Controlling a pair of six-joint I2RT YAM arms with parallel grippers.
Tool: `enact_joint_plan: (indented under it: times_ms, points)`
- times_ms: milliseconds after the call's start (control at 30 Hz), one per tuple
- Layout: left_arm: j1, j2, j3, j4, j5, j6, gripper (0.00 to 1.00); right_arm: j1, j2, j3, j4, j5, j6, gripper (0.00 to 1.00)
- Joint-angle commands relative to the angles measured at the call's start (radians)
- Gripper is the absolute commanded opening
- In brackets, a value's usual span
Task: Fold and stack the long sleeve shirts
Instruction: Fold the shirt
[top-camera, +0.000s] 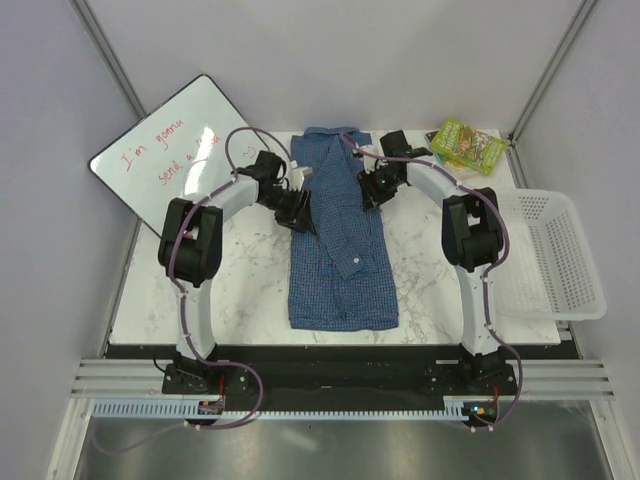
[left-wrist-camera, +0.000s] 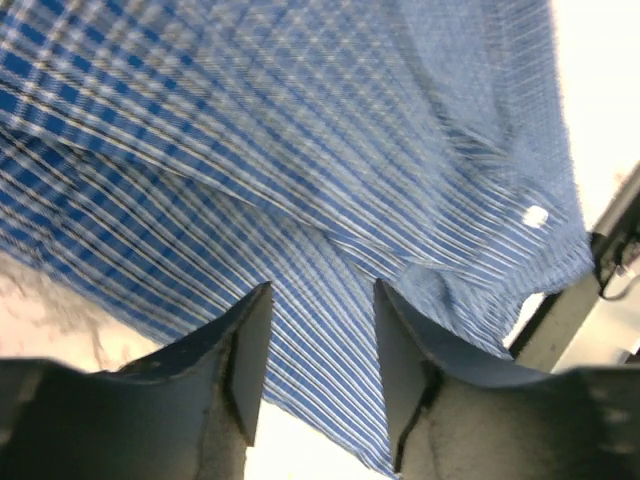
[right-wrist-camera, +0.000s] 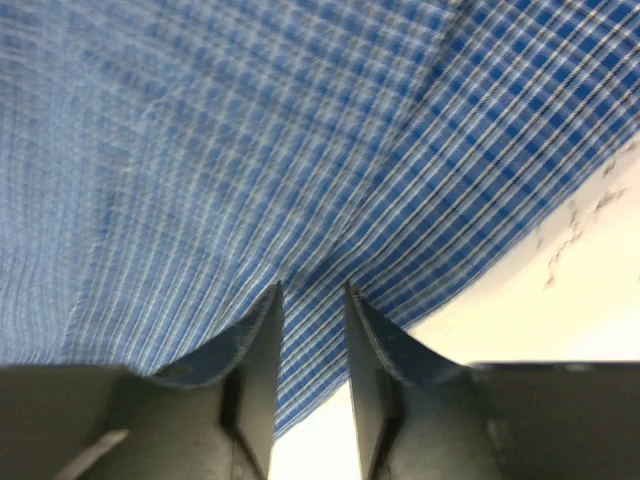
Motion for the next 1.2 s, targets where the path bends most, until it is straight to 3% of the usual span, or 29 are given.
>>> enact_joint_plan:
  times_ms: [0, 67, 100, 133, 200, 333, 400, 467, 567, 667, 700, 800, 900, 1033, 1167]
  points:
    - [-0.001, -0.276, 0.008, -0.033, 0.101, 0.082, 0.58, 0.000, -0.280, -0.058, -0.002, -0.126, -0.058, 0.44]
    - [-0.001, -0.375, -0.019, -0.050, 0.078, 0.177, 0.65, 0.000, -0.428, -0.092, 0.011, -0.152, -0.118, 0.58]
    - [-0.001, -0.436, -0.033, -0.050, 0.063, 0.208, 0.79, 0.000, -0.478, -0.107, 0.024, -0.152, -0.133, 0.66]
    - [-0.001, -0.537, -0.059, -0.043, 0.052, 0.238, 0.94, 0.000, -0.575, -0.126, 0.037, -0.152, -0.203, 0.83]
    - [-0.002, -0.628, -0.079, -0.040, 0.047, 0.326, 0.99, 0.000, -0.669, -0.202, 0.106, -0.169, -0.257, 0.98]
    - [-0.005, -0.787, -0.172, -0.022, 0.160, 0.462, 0.99, 0.003, -0.901, -0.397, 0.295, -0.221, -0.307, 0.98]
    - [-0.005, -0.821, -0.202, -0.034, 0.187, 0.540, 0.99, 0.005, -0.969, -0.459, 0.201, -0.302, -0.562, 0.98]
    - [-0.027, -0.874, -0.300, -0.052, 0.201, 0.694, 0.99, 0.052, -0.981, -0.483, -0.028, -0.288, -0.816, 0.98]
    - [-0.115, -0.967, -0.491, -0.054, 0.113, 0.881, 0.97, 0.060, -1.030, -0.662, -0.164, -0.284, -0.951, 0.92]
    - [-0.230, -1.074, -0.707, -0.050, 0.073, 1.014, 0.85, 0.065, -1.130, -0.901, -0.215, -0.302, -1.107, 0.71]
    - [-0.260, -1.102, -0.760, -0.018, 0.060, 1.034, 0.79, 0.074, -1.179, -0.960, -0.220, -0.296, -1.200, 0.58]
    - [-0.312, -1.176, -0.945, 0.088, 0.024, 1.117, 0.76, 0.103, -1.260, -1.168, -0.216, -0.241, -1.406, 0.48]
    - [-0.315, -1.190, -1.094, 0.159, -0.003, 1.222, 0.74, 0.103, -1.283, -1.301, -0.156, -0.201, -1.492, 0.46]
    - [-0.315, -1.170, -1.163, 0.235, -0.045, 1.308, 0.75, 0.105, -1.251, -1.354, -0.092, -0.218, -1.594, 0.46]
    - [-0.317, -1.107, -1.171, 0.296, -0.039, 1.299, 0.74, 0.106, -1.210, -1.397, -0.039, -0.225, -1.682, 0.45]
